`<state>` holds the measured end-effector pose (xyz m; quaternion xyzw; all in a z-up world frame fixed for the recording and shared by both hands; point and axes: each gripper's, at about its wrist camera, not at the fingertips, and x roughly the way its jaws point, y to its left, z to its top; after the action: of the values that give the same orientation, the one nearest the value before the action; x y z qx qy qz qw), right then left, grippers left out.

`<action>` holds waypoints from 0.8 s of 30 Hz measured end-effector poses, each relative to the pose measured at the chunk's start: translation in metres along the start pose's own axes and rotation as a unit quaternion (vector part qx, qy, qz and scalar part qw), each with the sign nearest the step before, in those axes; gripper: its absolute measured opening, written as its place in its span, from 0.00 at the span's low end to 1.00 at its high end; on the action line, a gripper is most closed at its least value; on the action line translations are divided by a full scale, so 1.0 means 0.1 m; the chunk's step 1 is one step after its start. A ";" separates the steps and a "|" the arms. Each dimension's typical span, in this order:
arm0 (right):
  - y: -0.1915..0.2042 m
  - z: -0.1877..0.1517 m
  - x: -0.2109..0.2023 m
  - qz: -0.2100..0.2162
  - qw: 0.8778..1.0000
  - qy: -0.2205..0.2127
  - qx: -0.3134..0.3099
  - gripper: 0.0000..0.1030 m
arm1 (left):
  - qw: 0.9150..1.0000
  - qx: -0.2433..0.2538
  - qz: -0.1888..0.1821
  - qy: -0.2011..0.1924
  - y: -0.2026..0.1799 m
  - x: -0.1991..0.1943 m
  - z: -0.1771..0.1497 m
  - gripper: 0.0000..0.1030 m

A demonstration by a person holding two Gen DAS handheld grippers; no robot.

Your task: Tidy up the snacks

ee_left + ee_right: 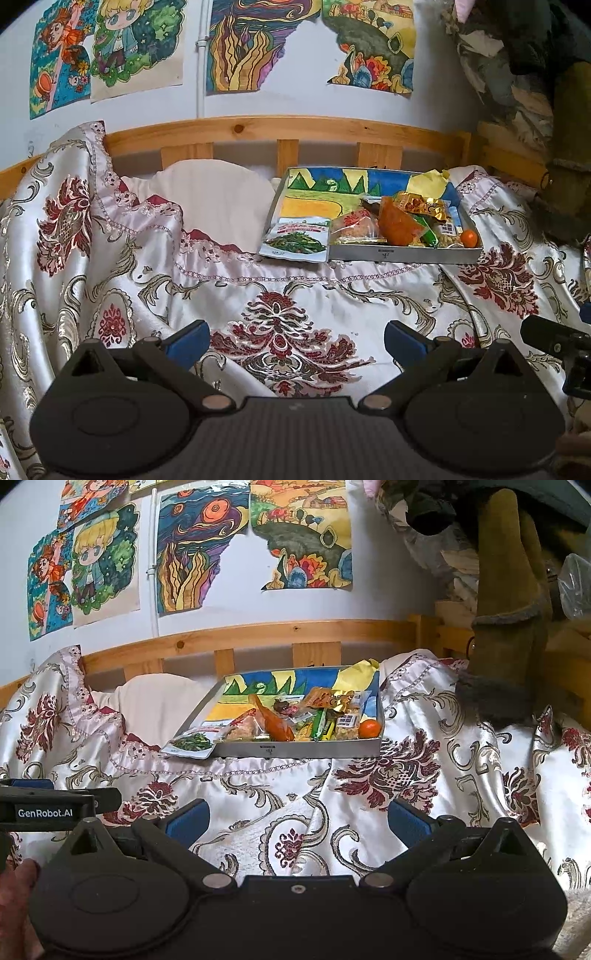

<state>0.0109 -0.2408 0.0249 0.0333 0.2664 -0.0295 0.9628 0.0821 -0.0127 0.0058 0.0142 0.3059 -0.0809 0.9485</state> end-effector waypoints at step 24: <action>-0.05 -0.01 0.02 -0.006 1.000 0.008 0.017 0.99 | 1.000 -0.001 -0.003 -0.005 0.01 0.00 -0.01 0.99</action>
<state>0.0121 -0.2456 0.0227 0.0484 0.2733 -0.0399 0.9599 0.0818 -0.0119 0.0050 0.0123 0.3017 -0.0835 0.9497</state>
